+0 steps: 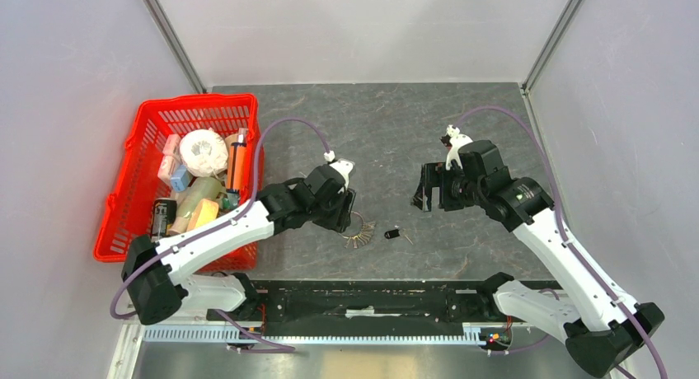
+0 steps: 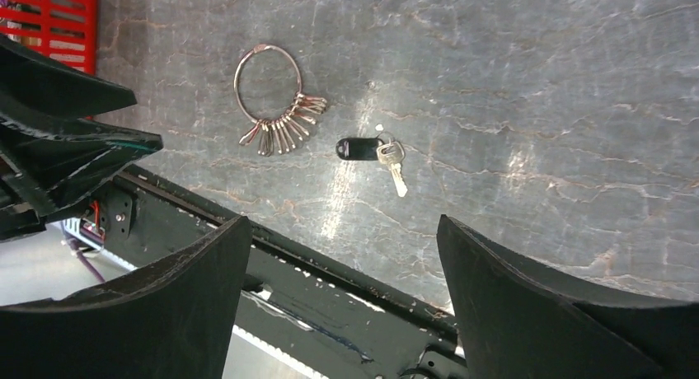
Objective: Put the keys on the keyring
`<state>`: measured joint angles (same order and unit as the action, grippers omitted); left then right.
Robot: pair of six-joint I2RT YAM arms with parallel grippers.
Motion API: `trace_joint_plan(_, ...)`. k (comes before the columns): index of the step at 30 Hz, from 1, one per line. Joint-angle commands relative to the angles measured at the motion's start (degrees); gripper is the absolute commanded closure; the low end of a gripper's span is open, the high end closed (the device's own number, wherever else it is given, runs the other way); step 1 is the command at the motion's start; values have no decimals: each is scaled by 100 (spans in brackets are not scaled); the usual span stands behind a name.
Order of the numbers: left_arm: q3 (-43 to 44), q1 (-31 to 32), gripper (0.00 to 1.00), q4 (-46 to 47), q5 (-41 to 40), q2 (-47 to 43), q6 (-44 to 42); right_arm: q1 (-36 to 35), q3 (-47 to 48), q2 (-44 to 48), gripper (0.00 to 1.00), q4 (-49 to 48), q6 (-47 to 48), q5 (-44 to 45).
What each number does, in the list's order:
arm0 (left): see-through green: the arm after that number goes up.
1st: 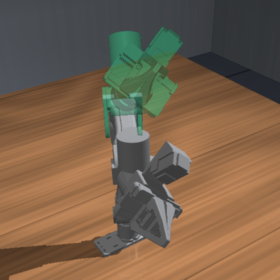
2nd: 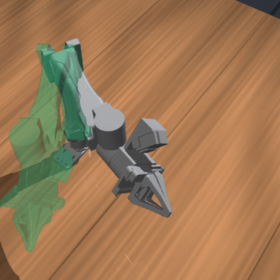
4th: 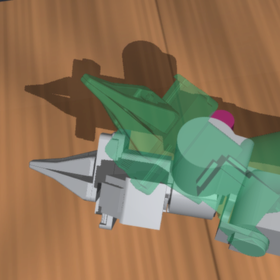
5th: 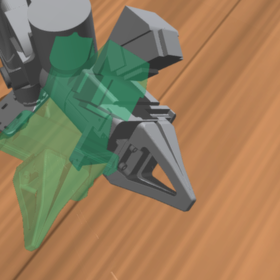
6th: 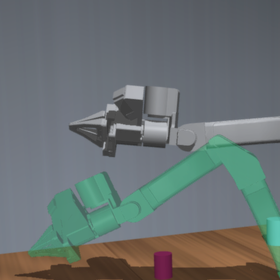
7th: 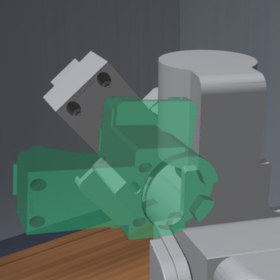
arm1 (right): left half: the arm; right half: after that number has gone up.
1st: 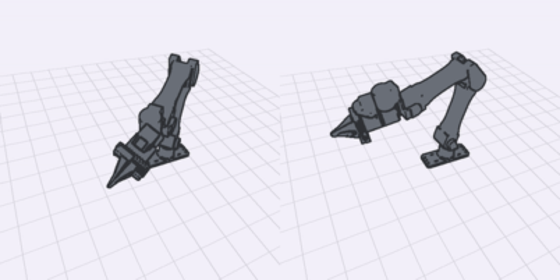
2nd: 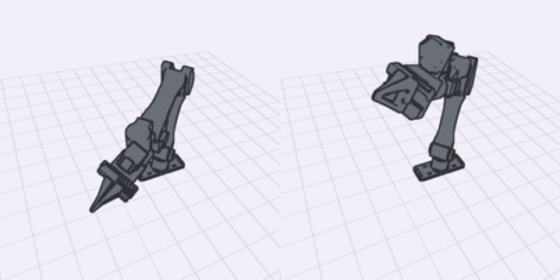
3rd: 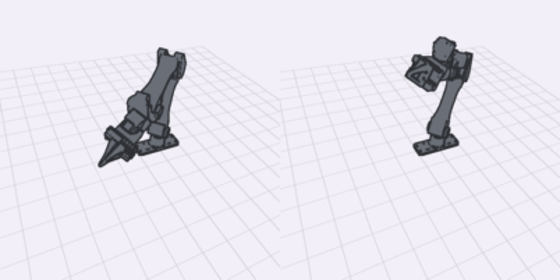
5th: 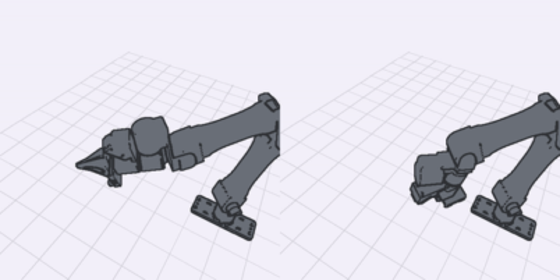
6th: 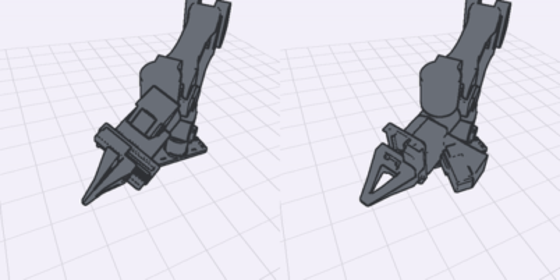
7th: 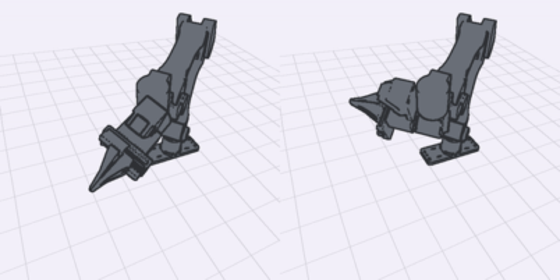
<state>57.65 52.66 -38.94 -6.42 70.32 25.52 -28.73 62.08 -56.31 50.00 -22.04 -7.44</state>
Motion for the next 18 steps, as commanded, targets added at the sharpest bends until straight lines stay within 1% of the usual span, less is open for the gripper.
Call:
trace_joint_plan(1,-141,94,44,162,-167,152,415,-113,-177,-62,10,-390,-141,-387)
trace_joint_plan(4,-256,157,51,209,-163,181,526,-306,-292,-250,12,-567,-195,-465)
trace_joint_plan(6,-335,236,53,211,-168,201,614,-416,-316,-351,12,-601,-182,-451)
trace_joint_plan(11,-696,388,55,257,-95,201,863,-513,-353,-340,12,-617,-108,-436)
trace_joint_plan(18,-1142,564,55,722,131,289,1120,-587,-551,-292,12,-596,-136,-442)
